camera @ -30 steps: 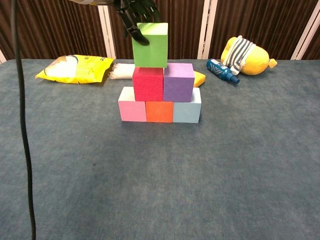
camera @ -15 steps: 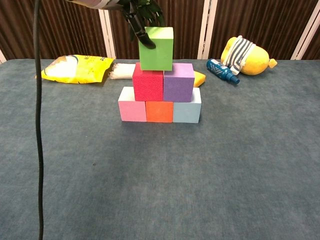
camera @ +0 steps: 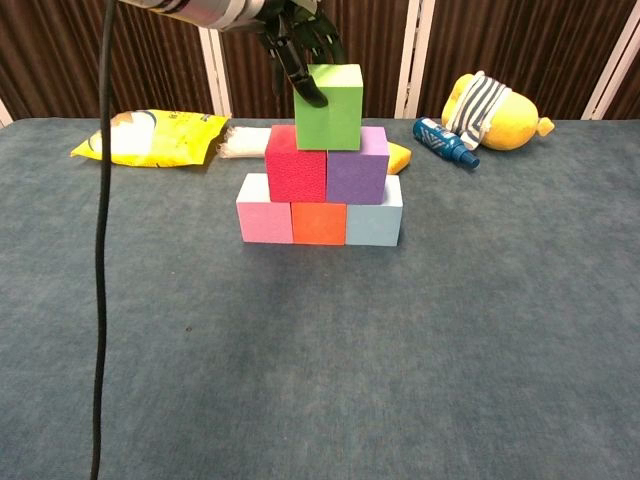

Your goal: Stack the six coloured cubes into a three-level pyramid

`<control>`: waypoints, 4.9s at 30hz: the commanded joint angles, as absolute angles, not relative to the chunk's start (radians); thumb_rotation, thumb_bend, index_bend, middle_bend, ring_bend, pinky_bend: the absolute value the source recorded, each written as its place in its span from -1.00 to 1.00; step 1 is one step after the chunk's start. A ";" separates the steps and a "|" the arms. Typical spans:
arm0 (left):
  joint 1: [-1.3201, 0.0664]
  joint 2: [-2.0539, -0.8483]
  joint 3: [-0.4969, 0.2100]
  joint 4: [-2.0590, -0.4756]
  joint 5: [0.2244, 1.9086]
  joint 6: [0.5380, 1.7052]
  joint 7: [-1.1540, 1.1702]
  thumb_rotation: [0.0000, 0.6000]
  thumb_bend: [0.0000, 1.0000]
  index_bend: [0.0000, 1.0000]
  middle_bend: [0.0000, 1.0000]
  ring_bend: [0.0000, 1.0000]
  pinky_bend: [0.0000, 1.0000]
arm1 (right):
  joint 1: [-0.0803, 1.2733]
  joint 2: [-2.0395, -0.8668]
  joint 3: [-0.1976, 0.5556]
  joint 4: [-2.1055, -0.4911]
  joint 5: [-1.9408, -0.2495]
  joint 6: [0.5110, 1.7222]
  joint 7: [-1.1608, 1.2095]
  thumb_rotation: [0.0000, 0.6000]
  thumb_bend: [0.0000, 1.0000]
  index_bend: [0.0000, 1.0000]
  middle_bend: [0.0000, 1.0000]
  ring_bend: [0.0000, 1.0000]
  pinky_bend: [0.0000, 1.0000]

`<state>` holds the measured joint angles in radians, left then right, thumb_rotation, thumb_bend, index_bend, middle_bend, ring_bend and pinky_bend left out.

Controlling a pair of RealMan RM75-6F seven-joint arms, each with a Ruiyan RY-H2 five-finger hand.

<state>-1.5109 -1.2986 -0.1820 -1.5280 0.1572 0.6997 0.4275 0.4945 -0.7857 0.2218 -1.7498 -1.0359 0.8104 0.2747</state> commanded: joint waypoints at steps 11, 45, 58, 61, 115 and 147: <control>-1.519 -1.303 -0.177 -1.522 0.150 0.704 0.437 1.00 -0.41 -0.38 -0.12 -0.15 -0.07 | 0.492 -0.793 0.227 -1.726 -1.047 0.796 0.296 1.00 -0.46 -0.95 -0.87 -1.00 -0.81; -1.546 -1.304 -0.149 -1.545 0.099 0.749 0.518 1.00 -0.39 -0.75 -0.42 -0.28 -0.14 | 0.479 -0.790 0.235 -1.725 -1.056 0.797 0.316 1.00 -0.46 -0.96 -0.87 -1.00 -0.82; -1.544 -1.306 -0.152 -1.551 0.094 0.751 0.531 1.00 -0.40 -0.85 -0.54 -0.36 -0.14 | 0.477 -0.793 0.236 -1.724 -1.058 0.798 0.318 1.00 -0.46 -0.96 -0.87 -1.00 -0.82; -1.547 -1.311 -0.151 -1.550 0.095 0.755 0.541 1.00 -0.39 -0.86 -0.56 -0.39 -0.15 | 0.477 -0.795 0.237 -1.720 -1.058 0.795 0.322 1.00 -0.46 -0.96 -0.87 -1.00 -0.82; -0.903 -1.090 -0.005 -1.883 0.944 1.044 0.188 1.00 -0.27 -0.61 -0.84 -0.84 -0.69 | 0.611 -0.878 0.213 -1.663 -1.324 0.566 0.517 0.71 0.07 -0.87 -0.89 -1.00 -0.83; -0.885 -1.438 -0.045 -1.437 0.950 0.733 0.134 -1.00 0.71 -0.85 -1.00 -1.00 -1.00 | 0.990 -1.212 0.204 -1.385 -1.001 0.207 0.451 -1.00 1.00 -0.63 -1.00 -1.00 -1.00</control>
<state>-0.8829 -1.4310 -0.0393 -1.4438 0.9552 0.7384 0.1337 0.9854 -1.2069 0.2084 -1.3887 -1.0065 0.2120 0.4557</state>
